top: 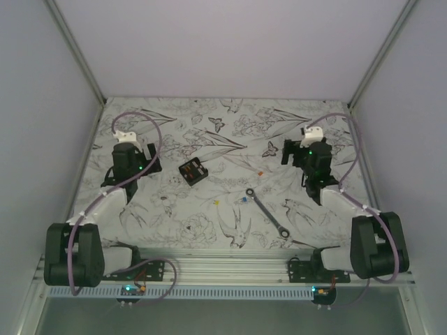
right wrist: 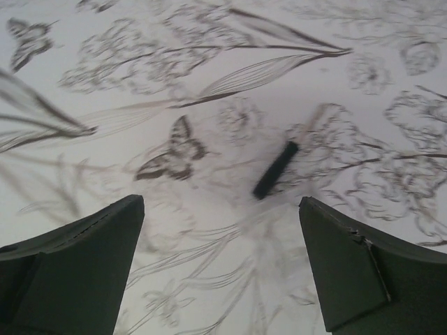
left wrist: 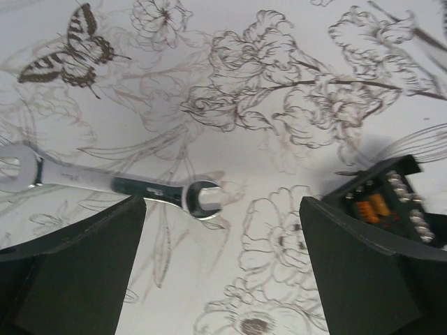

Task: Snap on the fuse box
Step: Move the fuse box base at the center of the board.

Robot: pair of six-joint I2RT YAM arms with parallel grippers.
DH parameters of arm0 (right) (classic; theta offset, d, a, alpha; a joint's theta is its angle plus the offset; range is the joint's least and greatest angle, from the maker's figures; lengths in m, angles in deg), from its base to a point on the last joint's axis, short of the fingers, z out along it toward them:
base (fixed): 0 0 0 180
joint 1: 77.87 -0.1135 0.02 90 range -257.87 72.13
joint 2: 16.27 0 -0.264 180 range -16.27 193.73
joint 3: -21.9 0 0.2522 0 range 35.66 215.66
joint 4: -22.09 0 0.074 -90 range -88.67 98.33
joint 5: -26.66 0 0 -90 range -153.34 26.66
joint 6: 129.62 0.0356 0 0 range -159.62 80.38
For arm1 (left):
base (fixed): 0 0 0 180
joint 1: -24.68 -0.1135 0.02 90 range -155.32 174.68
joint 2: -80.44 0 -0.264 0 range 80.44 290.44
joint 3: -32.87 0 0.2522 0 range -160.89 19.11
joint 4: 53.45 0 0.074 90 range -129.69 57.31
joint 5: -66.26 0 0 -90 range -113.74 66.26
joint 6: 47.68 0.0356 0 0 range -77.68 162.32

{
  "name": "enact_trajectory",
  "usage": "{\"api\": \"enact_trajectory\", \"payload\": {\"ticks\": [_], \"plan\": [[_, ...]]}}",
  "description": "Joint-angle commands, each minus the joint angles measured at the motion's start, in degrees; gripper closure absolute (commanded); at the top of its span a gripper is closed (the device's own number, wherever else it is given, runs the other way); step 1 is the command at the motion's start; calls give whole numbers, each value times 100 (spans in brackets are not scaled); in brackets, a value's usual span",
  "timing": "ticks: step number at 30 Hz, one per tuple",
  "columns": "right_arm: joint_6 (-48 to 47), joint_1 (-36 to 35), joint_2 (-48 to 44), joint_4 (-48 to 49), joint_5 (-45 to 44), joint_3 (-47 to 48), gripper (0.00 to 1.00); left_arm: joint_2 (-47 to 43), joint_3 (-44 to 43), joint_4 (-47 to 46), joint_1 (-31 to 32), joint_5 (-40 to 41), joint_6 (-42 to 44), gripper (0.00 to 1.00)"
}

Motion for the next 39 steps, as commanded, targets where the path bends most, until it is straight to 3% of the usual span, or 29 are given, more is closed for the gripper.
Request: {"api": "enact_trajectory", "payload": {"ticks": [1,6,18,29,39], "plan": [[62,-644,-307,-1580,-128,395,0,-154,-216,1239,44,-600,-1239,4],[266,-1456,-389,-2052,-376,432,2,49,-282,1335,302,-1364,-2110,12],[849,-2694,188,-1556,-523,339,1,909,-658,1378,1531,-881,-3047,31],[966,-2919,669,-1263,-516,494,0,1317,-874,1473,1801,-590,-3174,60],[1024,-3001,886,-1180,-509,474,0,1588,-1066,1514,1848,-535,-3171,68]]}}
